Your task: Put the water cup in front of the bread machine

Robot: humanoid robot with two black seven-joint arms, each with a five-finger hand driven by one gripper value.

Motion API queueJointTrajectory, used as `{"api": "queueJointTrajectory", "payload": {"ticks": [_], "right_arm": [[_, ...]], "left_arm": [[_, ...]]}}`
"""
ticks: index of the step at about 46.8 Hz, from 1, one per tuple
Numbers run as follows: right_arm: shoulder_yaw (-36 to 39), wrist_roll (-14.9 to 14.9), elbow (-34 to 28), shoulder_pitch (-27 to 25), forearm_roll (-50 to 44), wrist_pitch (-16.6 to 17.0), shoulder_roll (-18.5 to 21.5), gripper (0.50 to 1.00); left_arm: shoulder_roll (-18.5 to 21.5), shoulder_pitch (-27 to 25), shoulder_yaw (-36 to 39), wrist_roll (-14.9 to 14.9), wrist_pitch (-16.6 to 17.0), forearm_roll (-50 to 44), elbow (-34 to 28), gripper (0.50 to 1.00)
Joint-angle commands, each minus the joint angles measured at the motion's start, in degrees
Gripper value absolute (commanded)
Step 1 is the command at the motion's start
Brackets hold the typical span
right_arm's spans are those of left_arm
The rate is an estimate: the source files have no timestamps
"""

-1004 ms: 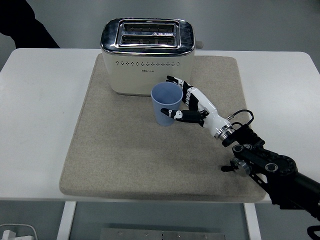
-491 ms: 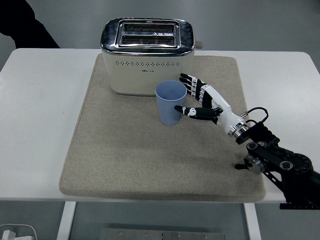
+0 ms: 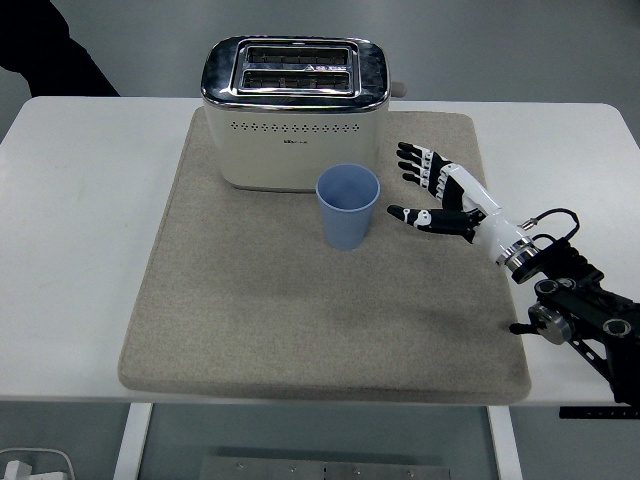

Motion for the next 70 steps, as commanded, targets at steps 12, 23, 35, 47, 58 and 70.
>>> {"api": "queueJointTrajectory", "payload": {"ticks": [12,23,35,47,58,70], "right_arm": [[-0.1,-0.1,-0.2,1.0,1.8,0.8,-3.3,0.932],[0.9,-0.2,-0.7,1.7,1.9,0.9,-3.7,0.93],[3.7,-4.1,-0.6,4.1,3.7,1.6,-7.0,0.93],[3.7,-8.0,-0.6,7.8,7.2,3.1,-9.9,0.932],[3.8,-11.8,-0.7,10.9,7.7,3.3,-10.9,0.932],[4.1,-13.7,-0.9,13.8,7.7,3.2,-11.5,0.932]], "left_arm": [[0.0,0.0,0.0,0.1,-0.1,0.0,-0.1,1.0],[0.0,0.0,0.0,0.1,-0.1,0.0,0.0,1.0],[0.0,-0.1,0.0,0.0,0.7,-0.1,0.8,1.0],[0.0,-0.1,0.0,0.0,0.7,-0.1,0.8,1.0],[0.0,-0.1,-0.1,0.0,0.7,-0.1,0.8,1.0],[0.0,-0.1,0.0,0.0,0.7,-0.1,0.7,1.0]]}}
